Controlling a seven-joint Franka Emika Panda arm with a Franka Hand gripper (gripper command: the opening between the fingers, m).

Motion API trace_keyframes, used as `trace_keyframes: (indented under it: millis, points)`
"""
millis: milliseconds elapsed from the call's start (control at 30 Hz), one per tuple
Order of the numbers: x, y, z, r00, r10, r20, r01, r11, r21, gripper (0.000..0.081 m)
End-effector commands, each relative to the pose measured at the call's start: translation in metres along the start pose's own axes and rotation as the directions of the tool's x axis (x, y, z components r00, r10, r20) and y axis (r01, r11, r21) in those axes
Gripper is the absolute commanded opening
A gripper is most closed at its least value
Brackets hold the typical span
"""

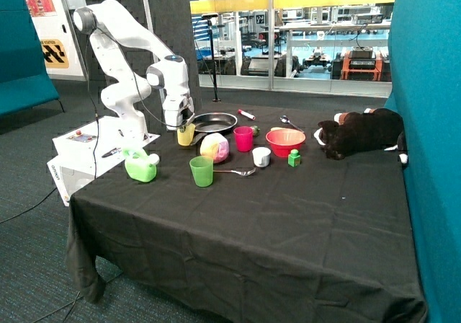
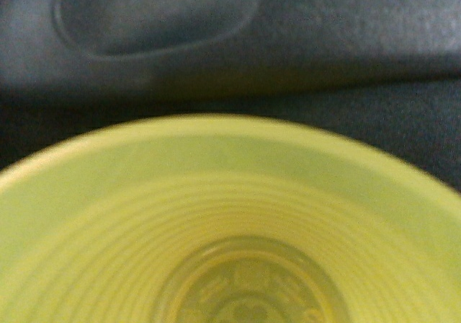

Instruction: Stack the cups

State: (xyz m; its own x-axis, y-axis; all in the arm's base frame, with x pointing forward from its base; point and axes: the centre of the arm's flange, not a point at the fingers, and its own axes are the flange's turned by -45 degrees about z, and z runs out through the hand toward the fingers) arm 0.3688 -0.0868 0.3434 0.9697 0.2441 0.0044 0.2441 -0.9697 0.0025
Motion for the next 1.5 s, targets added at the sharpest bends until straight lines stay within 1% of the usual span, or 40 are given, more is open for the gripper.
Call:
trace_keyframes:
  millis: [0, 267, 467, 633, 800, 1100, 1267, 1367, 1467]
  points:
    - [0.006, -0.003, -0.023, 1.000, -0.013, 0.0043, 0.013, 1.000, 0.0026, 0.0000]
    - [0.011, 0.000, -0.046, 1.000, -0.018, 0.0043, 0.018, 1.000, 0.0026, 0.0000]
    - [0.021, 0.004, -0.059, 1.000, 0.006, 0.0044, -0.006, 1.000, 0.0025, 0.0000]
    - [0.041, 0.010, -0.075, 1.000, 0.001, 0.0044, -0.001, 1.000, 0.0025, 0.0000]
    - [0.064, 0.009, -0.089, 1.000, -0.007, 0.0044, 0.007, 1.000, 0.0026, 0.0000]
    - [0.085, 0.006, -0.095, 1.000, -0.018, 0.0043, 0.018, 1.000, 0.0026, 0.0000]
    - [0.102, 0.006, -0.100, 1.000, -0.028, 0.0043, 0.028, 1.000, 0.0027, 0.0000]
    - [0.119, 0.007, -0.106, 1.000, -0.030, 0.0043, 0.030, 1.000, 0.0027, 0.0000]
    - [0.130, 0.006, -0.111, 0.999, -0.032, 0.0043, 0.032, 0.999, 0.0027, 0.0000]
